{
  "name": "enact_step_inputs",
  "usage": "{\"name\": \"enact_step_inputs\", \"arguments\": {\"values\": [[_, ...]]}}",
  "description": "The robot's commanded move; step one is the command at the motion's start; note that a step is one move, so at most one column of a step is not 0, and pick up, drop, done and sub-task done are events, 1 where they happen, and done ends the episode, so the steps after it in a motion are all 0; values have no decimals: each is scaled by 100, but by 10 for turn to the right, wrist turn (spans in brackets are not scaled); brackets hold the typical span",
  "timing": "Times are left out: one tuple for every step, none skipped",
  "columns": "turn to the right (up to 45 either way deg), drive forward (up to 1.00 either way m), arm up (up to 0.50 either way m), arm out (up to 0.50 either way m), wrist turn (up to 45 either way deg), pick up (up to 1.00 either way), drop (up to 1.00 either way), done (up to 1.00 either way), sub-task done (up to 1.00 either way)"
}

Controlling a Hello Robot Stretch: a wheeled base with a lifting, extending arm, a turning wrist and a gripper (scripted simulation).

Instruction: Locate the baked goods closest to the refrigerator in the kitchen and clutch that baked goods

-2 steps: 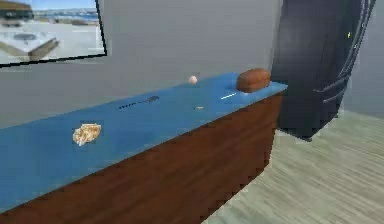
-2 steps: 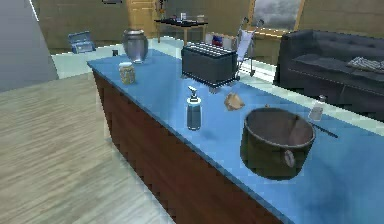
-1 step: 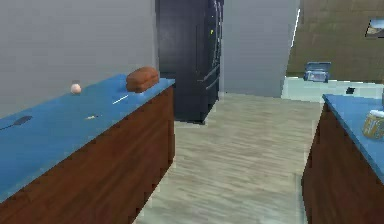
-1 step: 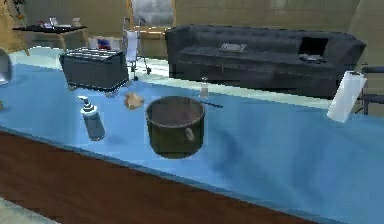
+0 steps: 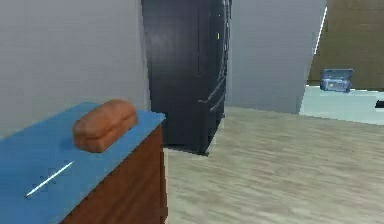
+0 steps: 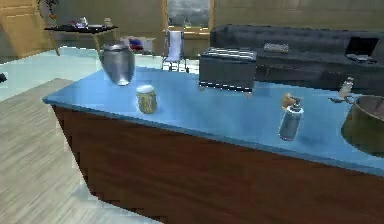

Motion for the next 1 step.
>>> {"name": "enact_step_inputs", "arguments": {"values": [[-450, 0, 0, 0, 0, 0, 0, 0, 0]]}}
